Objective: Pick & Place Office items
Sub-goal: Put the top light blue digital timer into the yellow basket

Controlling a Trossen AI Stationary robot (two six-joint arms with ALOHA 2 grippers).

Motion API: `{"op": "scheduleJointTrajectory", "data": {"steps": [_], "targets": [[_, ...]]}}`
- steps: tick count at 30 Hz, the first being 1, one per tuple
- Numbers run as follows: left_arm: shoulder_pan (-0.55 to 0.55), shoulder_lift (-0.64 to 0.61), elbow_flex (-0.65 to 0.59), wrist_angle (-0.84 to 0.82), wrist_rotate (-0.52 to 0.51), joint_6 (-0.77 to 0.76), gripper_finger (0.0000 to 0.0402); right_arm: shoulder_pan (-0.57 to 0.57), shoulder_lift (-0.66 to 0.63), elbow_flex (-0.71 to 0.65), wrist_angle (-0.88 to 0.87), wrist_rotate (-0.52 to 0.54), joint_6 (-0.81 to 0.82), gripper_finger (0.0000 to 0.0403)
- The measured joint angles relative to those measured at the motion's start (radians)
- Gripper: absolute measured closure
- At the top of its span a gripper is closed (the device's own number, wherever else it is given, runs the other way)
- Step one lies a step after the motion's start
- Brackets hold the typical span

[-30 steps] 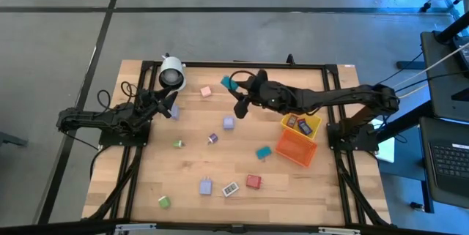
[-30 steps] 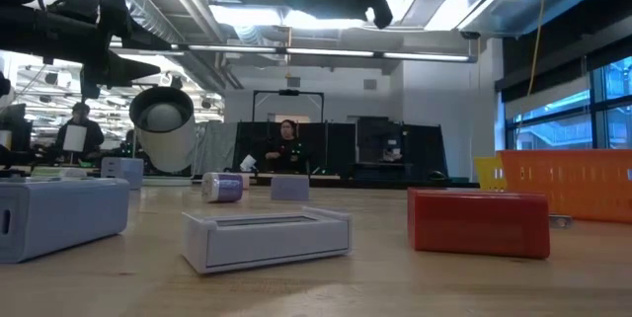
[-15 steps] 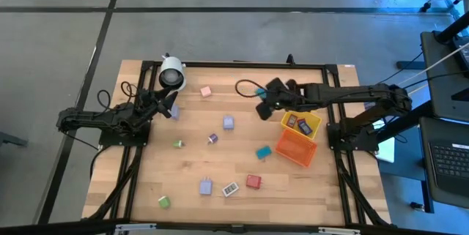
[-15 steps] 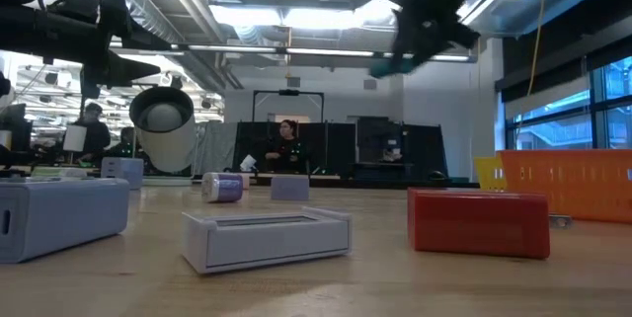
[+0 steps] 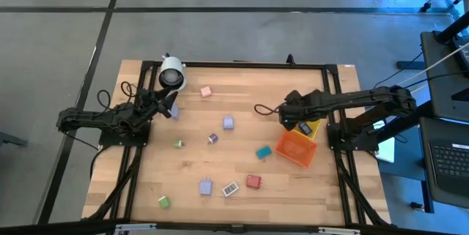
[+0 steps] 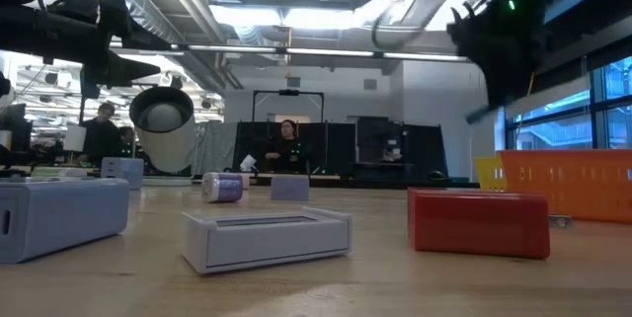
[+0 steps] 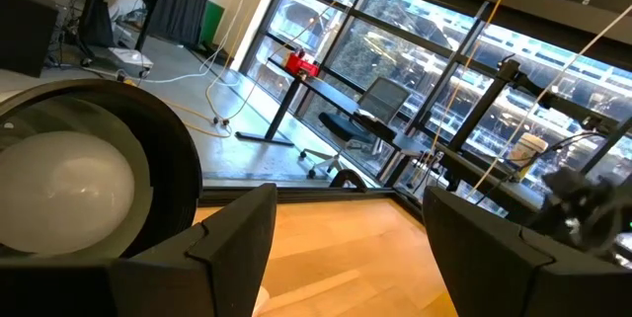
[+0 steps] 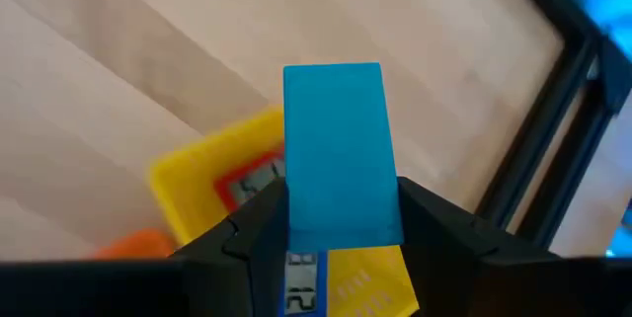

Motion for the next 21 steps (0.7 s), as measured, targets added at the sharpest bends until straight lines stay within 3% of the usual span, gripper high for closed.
{"op": "scheduleJointTrajectory", "data": {"steps": [13, 21], "targets": [[0.000, 0.000, 0.000, 0.000, 0.000, 0.000, 0.0150, -0.012, 0.000, -0.260, 0.178, -0.197, 0.096, 0.0237], [0.000, 0.000, 0.000, 0.000, 0.000, 0.000, 0.0150, -0.013, 0.000, -0.278, 0.248, -0.171, 0.094, 0.0221]]}}
